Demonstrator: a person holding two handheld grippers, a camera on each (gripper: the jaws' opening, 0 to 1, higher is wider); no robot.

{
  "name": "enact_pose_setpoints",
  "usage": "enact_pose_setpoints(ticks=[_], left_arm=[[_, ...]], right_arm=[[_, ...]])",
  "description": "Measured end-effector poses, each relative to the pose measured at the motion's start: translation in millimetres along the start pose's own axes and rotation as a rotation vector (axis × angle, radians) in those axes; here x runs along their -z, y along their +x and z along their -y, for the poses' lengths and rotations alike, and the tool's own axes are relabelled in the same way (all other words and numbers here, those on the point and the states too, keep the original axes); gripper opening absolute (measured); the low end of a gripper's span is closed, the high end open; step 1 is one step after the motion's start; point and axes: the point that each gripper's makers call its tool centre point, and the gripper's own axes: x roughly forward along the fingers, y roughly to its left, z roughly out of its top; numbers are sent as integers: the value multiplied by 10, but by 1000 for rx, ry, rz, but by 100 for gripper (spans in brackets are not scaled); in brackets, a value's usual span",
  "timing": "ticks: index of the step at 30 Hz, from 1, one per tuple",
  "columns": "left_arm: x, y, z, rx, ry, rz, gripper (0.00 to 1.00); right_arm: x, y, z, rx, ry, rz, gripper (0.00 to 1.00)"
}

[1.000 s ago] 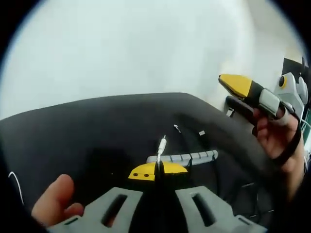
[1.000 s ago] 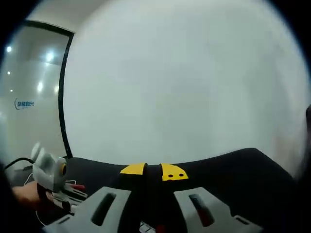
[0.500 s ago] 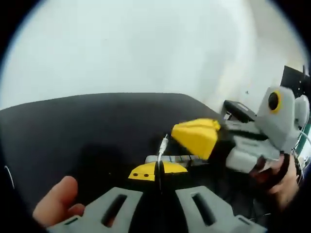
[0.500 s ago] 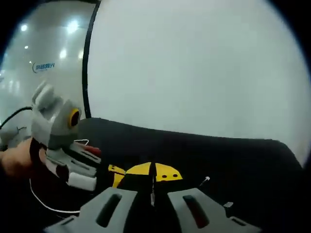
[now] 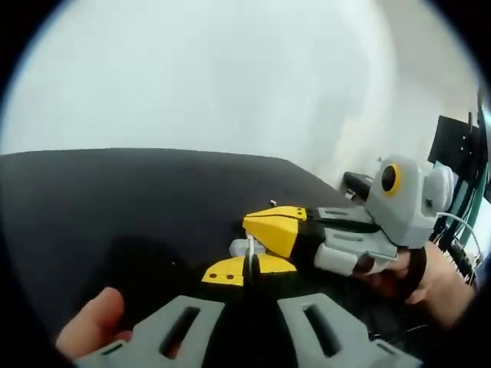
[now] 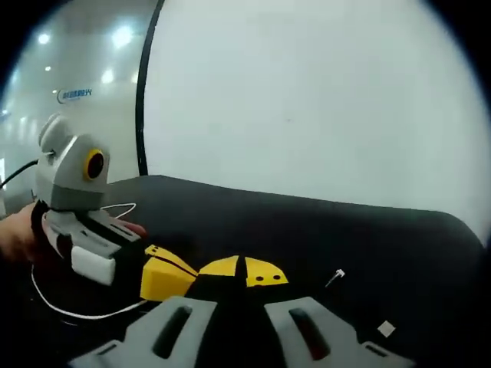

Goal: Grab the wires, straighten them and put them on the rack

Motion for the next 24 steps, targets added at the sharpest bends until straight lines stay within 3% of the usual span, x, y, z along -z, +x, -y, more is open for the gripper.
enact_pose_setpoints(ticks=[3, 7, 8, 12, 17, 20, 21, 23, 24], left_arm=[[0, 10, -4, -19, 37, -1, 2], [22, 15, 9, -85, 196, -49, 1], [30, 11, 23, -102, 230, -59, 1], [69, -19, 59, -115, 278, -71, 0], [109, -69, 109, -138, 327, -63, 0], [115, -98, 106, -140, 345, -57, 0], [118, -106, 104, -136, 341, -54, 0], [111, -109, 95, -121, 318, -47, 0], [108, -108, 85, -116, 308, -46, 0]], right_arm=[[26, -33, -30, 5, -17, -11, 0], [27, -18, -29, -7, -27, -34, 0], [34, -18, -52, -27, -94, -68, 0], [60, 13, -82, -49, -153, -187, 0], [57, 62, -83, -3, -280, -238, 0], [10, 110, -67, 10, -308, -233, 0], [-26, 107, -79, -6, -281, -201, 0], [-9, -24, -117, -31, -89, -228, 1], [-125, -100, -59, -1, 18, -206, 1]])
